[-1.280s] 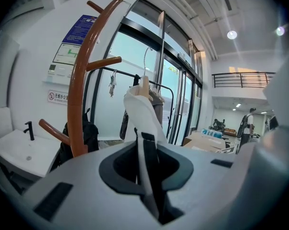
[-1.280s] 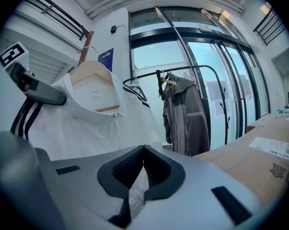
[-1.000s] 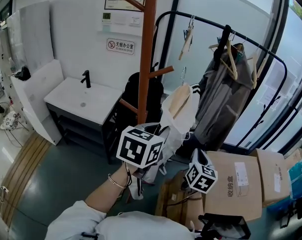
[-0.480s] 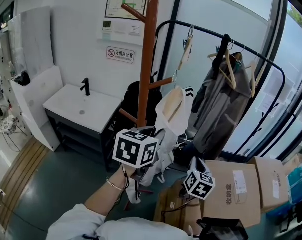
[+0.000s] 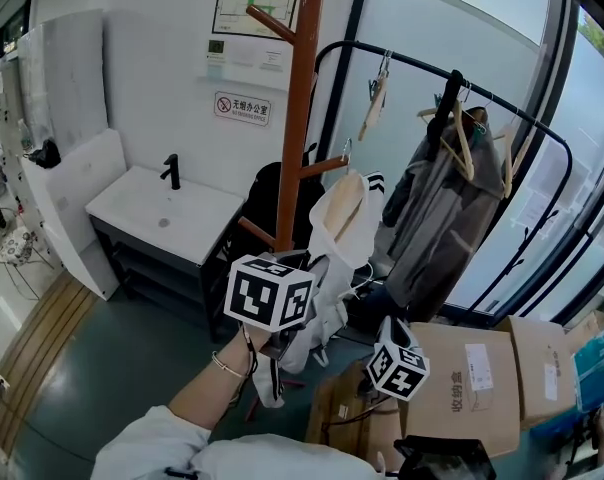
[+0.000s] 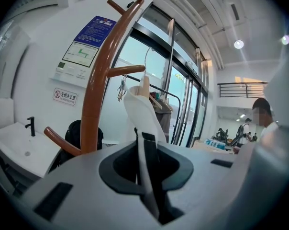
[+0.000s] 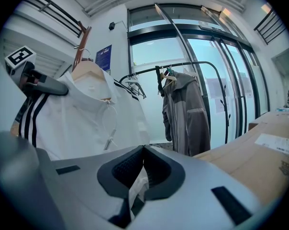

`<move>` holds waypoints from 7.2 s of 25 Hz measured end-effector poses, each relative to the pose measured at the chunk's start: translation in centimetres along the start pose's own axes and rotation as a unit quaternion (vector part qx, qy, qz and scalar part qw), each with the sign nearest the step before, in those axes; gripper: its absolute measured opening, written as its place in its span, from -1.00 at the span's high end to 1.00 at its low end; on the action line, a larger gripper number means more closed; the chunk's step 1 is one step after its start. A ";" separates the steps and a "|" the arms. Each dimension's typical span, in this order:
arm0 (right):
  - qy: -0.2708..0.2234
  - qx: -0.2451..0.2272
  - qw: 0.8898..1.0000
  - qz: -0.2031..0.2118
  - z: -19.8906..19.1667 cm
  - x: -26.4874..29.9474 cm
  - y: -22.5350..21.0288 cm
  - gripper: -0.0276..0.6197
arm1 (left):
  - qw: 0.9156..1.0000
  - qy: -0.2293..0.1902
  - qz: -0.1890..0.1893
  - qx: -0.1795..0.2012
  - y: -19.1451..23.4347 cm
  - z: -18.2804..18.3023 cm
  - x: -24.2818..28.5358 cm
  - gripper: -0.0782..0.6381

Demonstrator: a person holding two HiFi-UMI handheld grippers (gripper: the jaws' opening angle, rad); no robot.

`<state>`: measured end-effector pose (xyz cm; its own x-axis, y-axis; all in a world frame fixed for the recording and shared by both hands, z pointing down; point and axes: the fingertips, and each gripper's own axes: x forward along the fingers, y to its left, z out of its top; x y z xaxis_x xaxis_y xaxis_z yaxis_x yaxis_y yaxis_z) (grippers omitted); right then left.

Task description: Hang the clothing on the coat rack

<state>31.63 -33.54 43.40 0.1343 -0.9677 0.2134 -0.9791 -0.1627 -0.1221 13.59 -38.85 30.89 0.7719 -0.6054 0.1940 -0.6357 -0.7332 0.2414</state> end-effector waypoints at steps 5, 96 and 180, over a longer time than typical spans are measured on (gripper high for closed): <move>0.002 0.000 1.000 -0.002 -0.3 0.0 -0.1 0.84 | 1.000 0.009 -0.005 0.004 -0.2 -0.2 0.6 0.64; 0.070 -0.023 0.994 0.082 -5.9 1.4 8.6 0.85 | 0.998 -0.006 0.060 0.015 5.6 -9.1 -4.1 0.38; 0.031 -0.039 0.997 0.059 -3.6 -3.9 11.4 0.85 | 0.989 -0.074 0.130 -0.014 12.7 -12.2 -14.1 0.76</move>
<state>19.44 -30.93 44.65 0.0095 -0.9651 0.2617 -0.9968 -0.0300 -0.0745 -5.30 -35.88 42.84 0.5725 -0.8123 0.1117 -0.8103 -0.5397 0.2284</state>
